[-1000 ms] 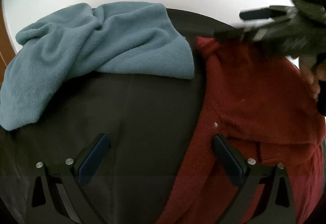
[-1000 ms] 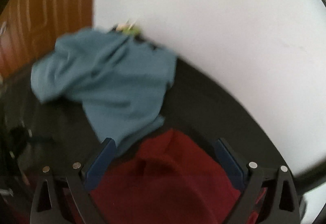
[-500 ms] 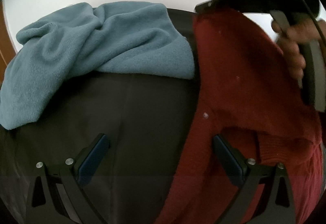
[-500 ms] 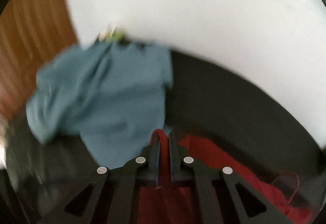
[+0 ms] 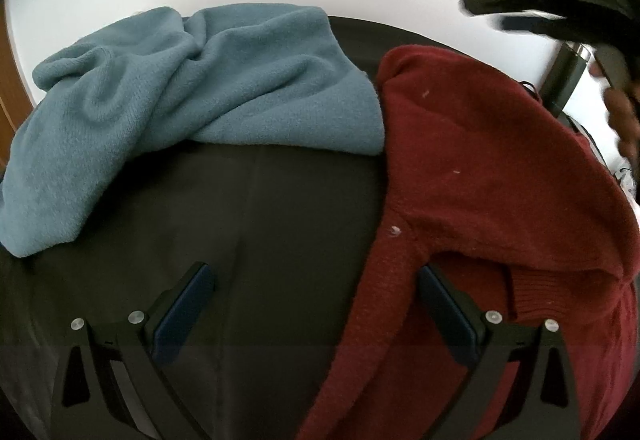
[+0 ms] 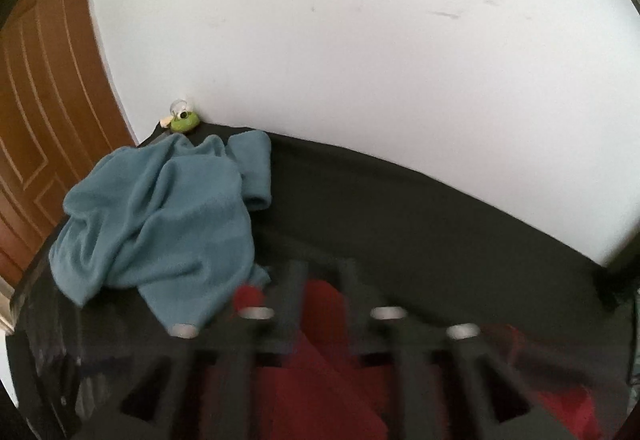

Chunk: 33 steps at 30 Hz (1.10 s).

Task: Fold clothes

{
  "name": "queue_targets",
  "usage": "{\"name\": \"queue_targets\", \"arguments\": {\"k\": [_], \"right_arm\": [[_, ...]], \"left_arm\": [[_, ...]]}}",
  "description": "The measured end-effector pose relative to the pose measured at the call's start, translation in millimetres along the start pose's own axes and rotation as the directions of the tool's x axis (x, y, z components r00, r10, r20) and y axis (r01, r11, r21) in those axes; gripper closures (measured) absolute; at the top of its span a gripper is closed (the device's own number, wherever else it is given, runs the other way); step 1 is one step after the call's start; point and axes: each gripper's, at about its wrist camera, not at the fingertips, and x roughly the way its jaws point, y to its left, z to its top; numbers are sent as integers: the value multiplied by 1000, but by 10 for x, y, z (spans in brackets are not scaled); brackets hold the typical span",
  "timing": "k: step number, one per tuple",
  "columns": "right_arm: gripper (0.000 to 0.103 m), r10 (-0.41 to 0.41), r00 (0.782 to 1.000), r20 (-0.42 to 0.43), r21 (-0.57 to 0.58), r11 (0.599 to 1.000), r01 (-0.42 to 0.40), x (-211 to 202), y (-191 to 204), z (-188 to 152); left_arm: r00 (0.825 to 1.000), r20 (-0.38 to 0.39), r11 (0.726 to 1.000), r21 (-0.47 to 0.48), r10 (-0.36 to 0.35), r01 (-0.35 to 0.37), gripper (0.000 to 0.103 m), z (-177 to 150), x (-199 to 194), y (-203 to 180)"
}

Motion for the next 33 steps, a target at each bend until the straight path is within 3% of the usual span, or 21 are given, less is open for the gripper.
{"name": "queue_targets", "arguments": {"k": [1,9,13,17,21,24,28,31,33], "right_arm": [[9,-9,1000,16,3,1000,9,-84,-20,-60],[9,-94,992,82,190,979,77,-921,-456,-881],[9,-211,975,77,350,921,171,-1289,-890,-1434],[9,-299,953,52,511,828,232,-1688,-1302,-2058],[9,-337,941,17,533,800,277,-1894,-1413,-2501],[9,-359,933,-11,520,795,312,-1935,-1449,-2704],[9,-347,938,17,570,774,276,-1951,-1643,-2774],[9,-338,940,42,595,765,249,-1952,-1795,-2735],[9,-331,942,50,593,769,238,-1894,-1875,-2668]], "left_arm": [[1000,-1,1000,3,2,-2,1,10,13,-5],[1000,-4,1000,21,12,-12,1,42,50,-24],[1000,-6,999,34,21,-21,1,48,63,-31],[999,-6,997,59,43,-43,1,71,76,-66],[988,43,977,149,150,-154,1,135,45,-236],[967,100,934,252,236,-254,1,176,56,-446],[942,147,884,327,303,-335,1,235,136,-603],[952,130,900,312,276,-303,2,269,162,-550],[966,112,920,294,235,-258,11,269,151,-481]]}}
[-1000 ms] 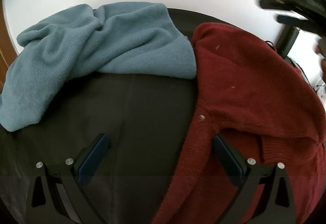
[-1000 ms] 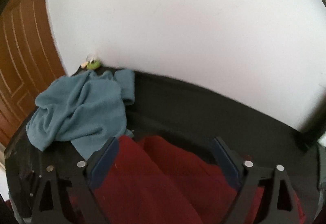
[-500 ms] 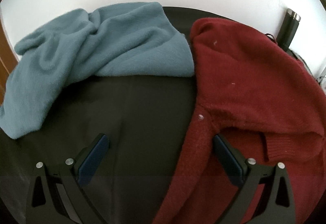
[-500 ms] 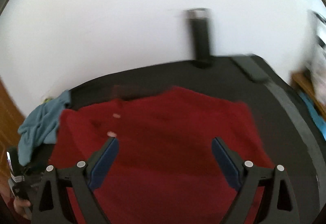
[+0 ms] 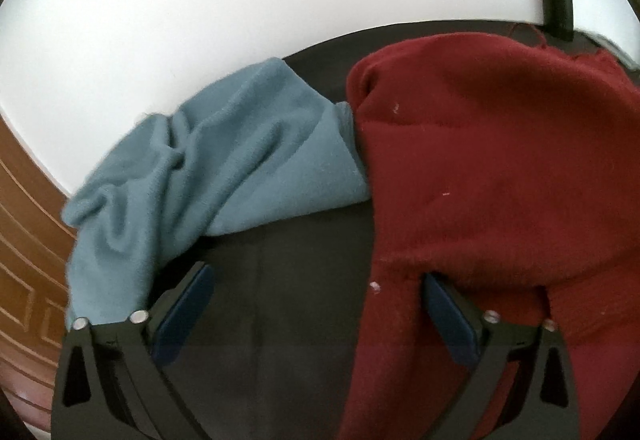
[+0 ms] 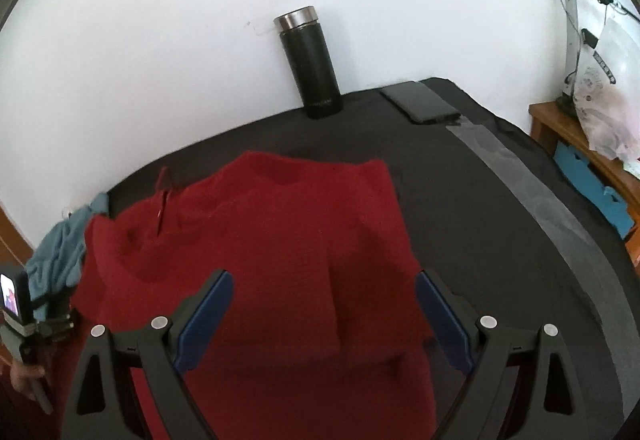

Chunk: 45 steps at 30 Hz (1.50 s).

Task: Fold clothes

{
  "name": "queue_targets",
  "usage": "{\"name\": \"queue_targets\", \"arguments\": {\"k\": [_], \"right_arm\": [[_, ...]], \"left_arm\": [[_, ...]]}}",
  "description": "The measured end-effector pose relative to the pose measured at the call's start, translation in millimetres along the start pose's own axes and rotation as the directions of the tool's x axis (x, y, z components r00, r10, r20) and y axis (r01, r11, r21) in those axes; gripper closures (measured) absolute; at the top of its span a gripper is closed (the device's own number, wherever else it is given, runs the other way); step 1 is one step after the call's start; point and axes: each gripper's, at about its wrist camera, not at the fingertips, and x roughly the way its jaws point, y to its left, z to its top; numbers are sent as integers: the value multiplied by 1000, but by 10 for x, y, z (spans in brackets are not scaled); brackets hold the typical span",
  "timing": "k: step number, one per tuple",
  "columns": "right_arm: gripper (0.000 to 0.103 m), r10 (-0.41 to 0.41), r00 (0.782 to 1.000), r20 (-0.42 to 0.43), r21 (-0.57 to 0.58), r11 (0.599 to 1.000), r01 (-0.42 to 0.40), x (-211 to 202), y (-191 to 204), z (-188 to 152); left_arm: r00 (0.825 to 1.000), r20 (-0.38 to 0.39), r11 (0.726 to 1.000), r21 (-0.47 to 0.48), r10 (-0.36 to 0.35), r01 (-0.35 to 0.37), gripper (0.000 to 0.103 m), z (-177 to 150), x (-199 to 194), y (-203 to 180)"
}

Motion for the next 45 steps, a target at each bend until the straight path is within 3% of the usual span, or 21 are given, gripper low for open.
{"name": "queue_targets", "arguments": {"k": [5,9,11,12,14,17,18,19,20,21,23,25,27,28,30,32,34,37,40,42,45], "right_arm": [[9,34,999,-42,-38,999,-36,316,55,123],[9,81,993,-86,-87,992,-89,471,164,101],[19,82,993,-90,-126,988,-93,472,234,56],[40,69,994,-90,-154,985,-82,465,274,27],[66,66,994,-90,-176,981,-81,471,296,-2],[78,97,994,-52,-170,980,-104,333,323,-3],[79,98,995,-18,-181,978,-100,228,355,-2],[79,91,996,12,-194,977,-87,141,386,-5],[79,75,996,42,-212,975,-64,64,419,-13],[79,46,996,73,-237,971,-27,3,458,-27],[79,16,998,66,-249,968,1,47,465,-54],[74,-8,1000,30,-245,969,15,168,436,-82],[44,-58,998,-10,-230,972,54,315,385,-116],[22,-83,996,-21,-223,972,76,368,362,-128],[20,-111,994,-1,-215,971,108,354,328,-137],[20,-122,992,20,-214,969,124,275,340,-116],[20,-118,992,55,-214,968,127,137,374,-95],[20,-43,996,77,-236,970,60,-18,513,-68],[19,28,999,39,-295,955,-15,-6,682,-111],[19,44,999,-12,-320,946,-46,136,729,-164],[19,-1,995,-102,-321,947,-32,440,705,-264]], "left_arm": [[998,-2,998,-20,-67,67,44,-42,-8,88],[997,20,997,-15,-70,70,75,-78,-77,121],[996,34,995,-50,-88,90,84,-78,-125,224],[994,41,992,-71,-100,102,84,-68,-146,279],[992,51,986,-111,-118,124,84,-60,-166,393],[991,75,983,-135,-111,120,84,-124,-263,485],[995,91,990,-134,-39,51,103,-154,-315,518],[994,107,991,-134,34,-19,103,-187,-364,554],[987,122,986,-142,104,-87,103,-229,-387,617],[987,99,979,-173,124,-106,103,-263,-341,738],[997,31,972,-229,68,-59,103,-318,-182,939],[998,5,968,-244,59,-56,103,-386,-122,1004],[1000,17,972,-234,20,-15,103,-364,-130,971],[1000,26,974,-225,-3,9,102,-334,-139,938],[998,47,980,-193,-47,55,95,-228,-216,806],[994,68,981,-172,-81,92,74,-108,-238,689],[986,101,978,-150,-133,147,35,8,-313,534],[966,144,969,-88,-215,229,26,166,-395,180],[951,145,961,-13,-273,278,23,262,-356,-165],[957,102,962,11,-272,272,23,260,-206,-316],[959,56,961,-13,-276,278,22,221,-11,-338]]}}
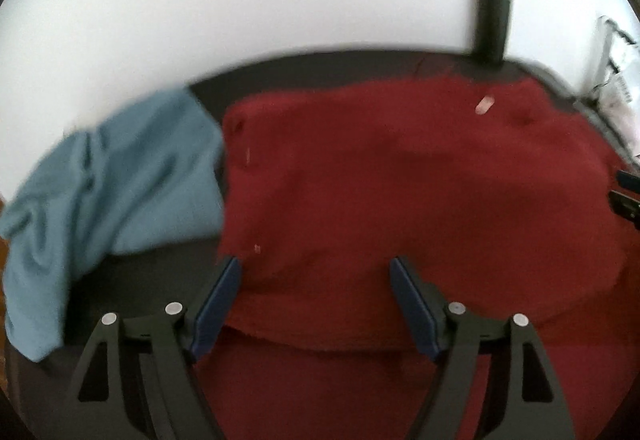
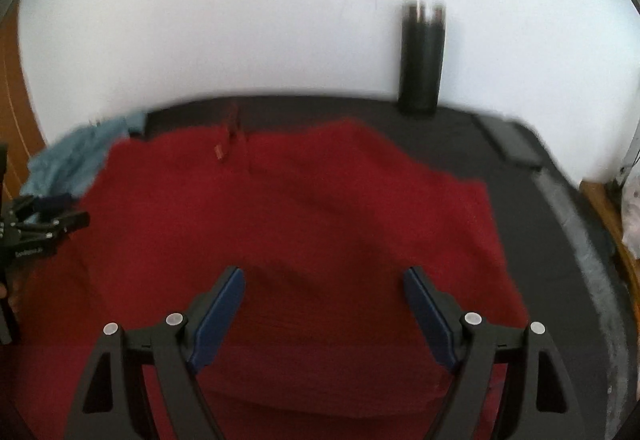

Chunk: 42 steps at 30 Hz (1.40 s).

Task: Fold clothes

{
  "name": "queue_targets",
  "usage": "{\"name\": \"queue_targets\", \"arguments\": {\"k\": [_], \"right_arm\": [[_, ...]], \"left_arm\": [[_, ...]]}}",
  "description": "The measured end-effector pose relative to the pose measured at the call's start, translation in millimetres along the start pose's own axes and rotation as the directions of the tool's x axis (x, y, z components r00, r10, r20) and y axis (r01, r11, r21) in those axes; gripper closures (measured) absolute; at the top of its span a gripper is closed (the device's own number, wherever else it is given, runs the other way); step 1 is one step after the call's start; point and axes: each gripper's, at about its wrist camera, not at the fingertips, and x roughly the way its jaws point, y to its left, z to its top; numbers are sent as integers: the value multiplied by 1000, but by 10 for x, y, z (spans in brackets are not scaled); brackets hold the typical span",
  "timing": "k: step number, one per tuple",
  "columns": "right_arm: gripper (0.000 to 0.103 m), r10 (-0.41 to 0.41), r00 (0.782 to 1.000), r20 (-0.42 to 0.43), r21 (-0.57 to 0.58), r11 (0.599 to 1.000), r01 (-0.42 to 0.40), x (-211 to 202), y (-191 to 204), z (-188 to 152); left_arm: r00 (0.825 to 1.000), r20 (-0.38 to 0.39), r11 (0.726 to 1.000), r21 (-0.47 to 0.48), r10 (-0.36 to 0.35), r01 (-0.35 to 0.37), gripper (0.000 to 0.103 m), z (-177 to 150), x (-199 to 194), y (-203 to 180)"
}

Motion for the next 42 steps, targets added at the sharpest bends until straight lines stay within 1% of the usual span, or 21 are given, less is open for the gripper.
{"name": "queue_targets", "arguments": {"k": [2,3,6,7,8,13,16,19,21,25,28,30,33,36,42], "right_arm": [[16,14,999,-48,25,1000,-13,126,-62,-30],[16,21,999,-43,30,999,-20,128,-84,-18],[13,9,998,-55,9,1000,-8,170,-64,-23],[12,0,998,-58,1,1000,1,170,-45,-35],[12,-6,998,-60,-4,1000,6,172,-35,-45],[11,-11,998,-59,-2,1000,11,175,-43,-61],[11,-21,999,-37,17,1000,22,90,-44,-54],[11,-17,1000,12,76,997,16,-137,-71,-134],[11,24,999,49,97,995,-29,-344,-90,-217],[11,61,992,112,93,993,-71,-751,-105,-383],[11,105,981,160,91,988,-121,-1073,-132,-552],[11,120,976,182,87,987,-138,-1255,-149,-680],[11,140,971,194,63,986,-155,-1455,-148,-894],[11,152,970,189,26,987,-160,-1585,-121,-1132],[11,186,966,179,-48,983,-180,-1936,-59,-1661]], "left_arm": [[1000,-21,1000,-26,-7,6,19,-29,92,55],[1000,-27,1000,-31,2,-3,17,-29,114,75],[999,-46,998,-47,26,-28,6,-27,178,141],[998,-56,997,-69,10,-14,4,-25,204,183],[998,-65,996,-89,-3,-2,4,-24,225,219],[997,-75,992,-123,-25,15,2,-36,233,270],[998,-65,996,-93,5,-11,2,-88,121,230],[998,-60,997,-77,7,-11,2,-193,-34,259],[998,-70,997,-79,0,-6,2,-284,-109,351],[997,-75,996,-90,-12,5,2,-484,-283,518],[997,-76,995,-102,-29,21,2,-654,-471,617],[997,-70,995,-100,-36,29,2,-757,-607,710],[998,-45,996,-83,-39,35,2,-920,-817,751],[998,-21,996,-62,-59,58,2,-1084,-1025,783],[990,27,989,-51,-136,137,2,-1479,-1496,936]]}}
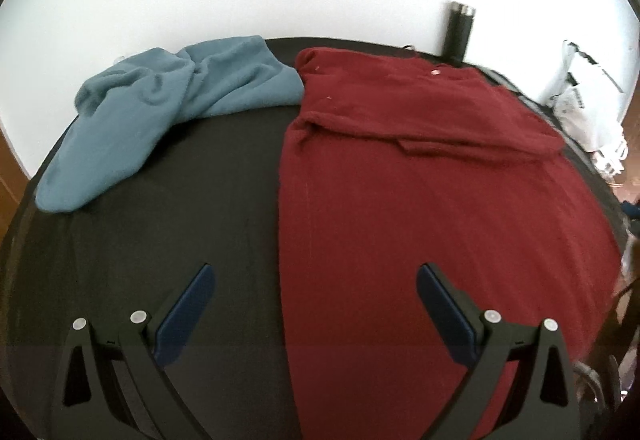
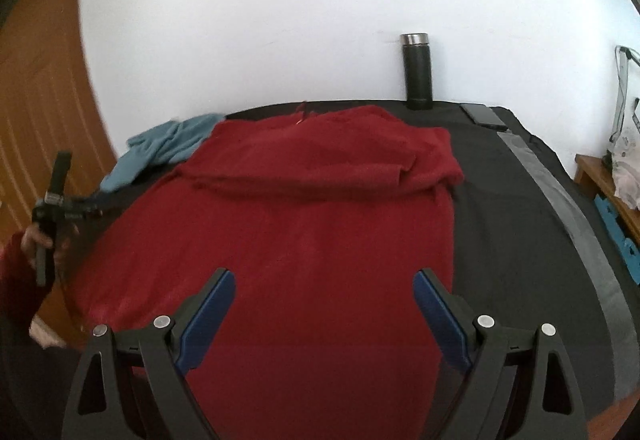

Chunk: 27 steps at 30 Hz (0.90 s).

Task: Fold clothes

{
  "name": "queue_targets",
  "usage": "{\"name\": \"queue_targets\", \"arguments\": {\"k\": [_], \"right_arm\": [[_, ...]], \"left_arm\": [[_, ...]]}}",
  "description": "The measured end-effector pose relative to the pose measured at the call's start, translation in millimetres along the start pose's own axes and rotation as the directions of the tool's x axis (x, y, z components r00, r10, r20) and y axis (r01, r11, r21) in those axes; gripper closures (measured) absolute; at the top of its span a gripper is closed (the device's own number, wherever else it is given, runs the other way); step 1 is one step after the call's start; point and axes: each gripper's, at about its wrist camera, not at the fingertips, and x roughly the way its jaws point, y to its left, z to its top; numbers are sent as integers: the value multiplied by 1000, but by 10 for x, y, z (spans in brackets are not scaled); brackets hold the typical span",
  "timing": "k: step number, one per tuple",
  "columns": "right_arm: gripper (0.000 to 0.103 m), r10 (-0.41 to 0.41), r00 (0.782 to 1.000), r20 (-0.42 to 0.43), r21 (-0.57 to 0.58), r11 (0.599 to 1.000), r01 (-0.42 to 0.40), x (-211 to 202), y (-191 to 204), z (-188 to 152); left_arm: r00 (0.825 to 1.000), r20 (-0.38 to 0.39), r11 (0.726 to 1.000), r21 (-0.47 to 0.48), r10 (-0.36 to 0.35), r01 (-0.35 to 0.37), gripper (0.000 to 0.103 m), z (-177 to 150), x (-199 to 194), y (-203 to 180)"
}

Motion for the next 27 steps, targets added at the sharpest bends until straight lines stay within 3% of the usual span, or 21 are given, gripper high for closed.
{"name": "queue_targets", "arguments": {"k": [7,12,20,27], "right_arm": [[11,24,1000,-12,-12,1000,-24,-327,-15,-392],[11,52,996,-66,31,998,-50,-415,-137,-720],[11,125,988,-95,245,965,-98,-262,-513,-1036],[11,208,974,-85,342,925,-167,-49,-590,-1109]], "left_arm": [[994,26,994,-13,-104,104,1,-372,-404,127],[985,58,987,39,-160,158,1,-675,-696,254],[975,64,971,126,-214,205,1,-1063,-959,303],[955,34,954,81,-293,290,1,-1316,-900,451]]}}
